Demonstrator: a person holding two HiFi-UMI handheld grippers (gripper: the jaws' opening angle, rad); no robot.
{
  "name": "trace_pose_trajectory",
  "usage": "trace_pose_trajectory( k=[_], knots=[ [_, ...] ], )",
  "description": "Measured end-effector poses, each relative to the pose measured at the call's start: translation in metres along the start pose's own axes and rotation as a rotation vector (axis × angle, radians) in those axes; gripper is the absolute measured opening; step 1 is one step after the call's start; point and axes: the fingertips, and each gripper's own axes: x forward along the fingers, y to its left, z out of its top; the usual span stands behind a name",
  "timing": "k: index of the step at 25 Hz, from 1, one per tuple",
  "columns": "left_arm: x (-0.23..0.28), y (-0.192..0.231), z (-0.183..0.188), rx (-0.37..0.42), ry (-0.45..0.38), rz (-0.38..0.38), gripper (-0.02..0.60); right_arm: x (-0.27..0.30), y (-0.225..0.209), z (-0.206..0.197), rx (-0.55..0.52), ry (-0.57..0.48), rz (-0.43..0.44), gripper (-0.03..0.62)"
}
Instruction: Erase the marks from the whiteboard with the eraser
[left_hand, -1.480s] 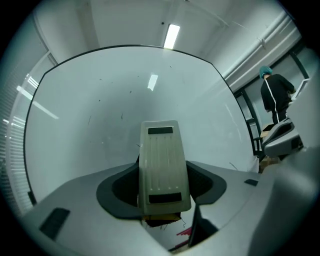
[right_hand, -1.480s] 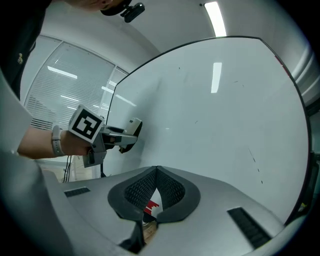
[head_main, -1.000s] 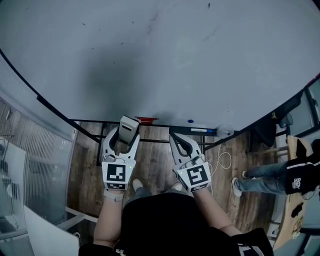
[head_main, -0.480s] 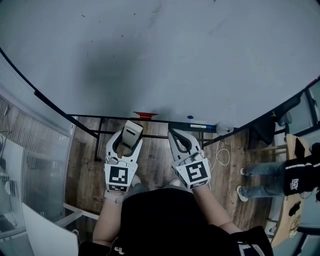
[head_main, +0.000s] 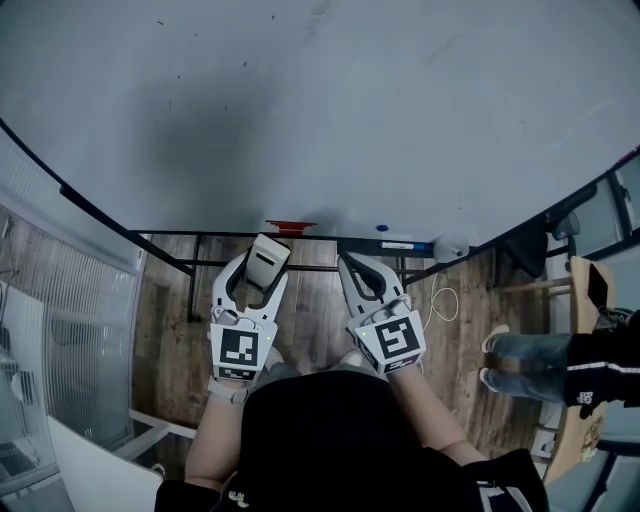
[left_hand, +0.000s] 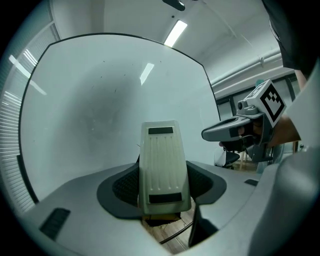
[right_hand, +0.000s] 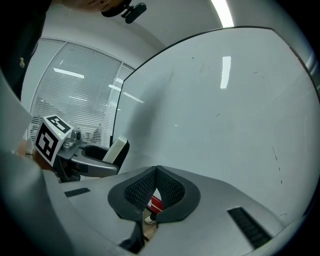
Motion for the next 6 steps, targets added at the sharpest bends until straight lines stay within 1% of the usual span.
trace_pose_trajectory(
  k=[6],
  knots=[
    [0.0072, 0.0061, -0.0024, 0.020, 0.004, -0.026, 0.268, 0.0092, 0.0031, 0.0036, 0.009, -0.002, 0.003, 0.026]
  ],
)
